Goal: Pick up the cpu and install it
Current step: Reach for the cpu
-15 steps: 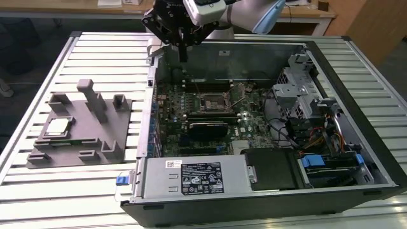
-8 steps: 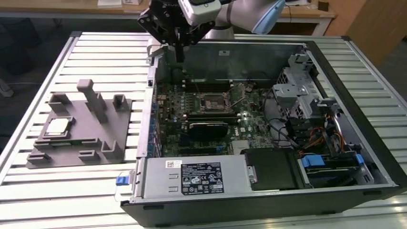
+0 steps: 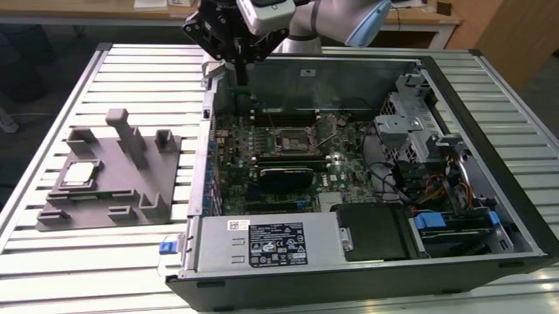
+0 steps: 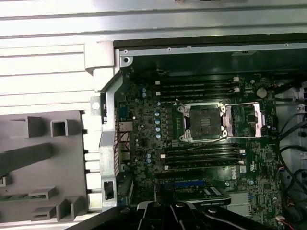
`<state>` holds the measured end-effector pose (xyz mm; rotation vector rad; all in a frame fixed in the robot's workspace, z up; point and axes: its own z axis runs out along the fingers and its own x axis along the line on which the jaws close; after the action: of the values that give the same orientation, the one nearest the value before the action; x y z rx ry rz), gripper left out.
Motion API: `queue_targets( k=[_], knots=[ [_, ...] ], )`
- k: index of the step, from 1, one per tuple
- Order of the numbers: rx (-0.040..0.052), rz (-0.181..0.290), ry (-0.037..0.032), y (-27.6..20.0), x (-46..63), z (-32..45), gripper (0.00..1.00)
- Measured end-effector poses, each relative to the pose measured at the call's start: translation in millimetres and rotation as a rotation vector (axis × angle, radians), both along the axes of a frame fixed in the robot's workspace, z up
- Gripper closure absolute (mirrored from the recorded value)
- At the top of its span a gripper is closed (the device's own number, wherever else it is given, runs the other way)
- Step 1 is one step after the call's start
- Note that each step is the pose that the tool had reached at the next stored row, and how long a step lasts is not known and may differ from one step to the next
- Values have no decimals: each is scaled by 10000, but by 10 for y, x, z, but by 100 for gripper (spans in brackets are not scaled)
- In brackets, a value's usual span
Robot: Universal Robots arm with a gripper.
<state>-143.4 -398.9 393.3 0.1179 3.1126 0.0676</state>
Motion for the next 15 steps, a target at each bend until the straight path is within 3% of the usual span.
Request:
queue_targets(
  k=[15],
  knots=[
    [1,0,-1,0,-195,-1,89]
  ],
)
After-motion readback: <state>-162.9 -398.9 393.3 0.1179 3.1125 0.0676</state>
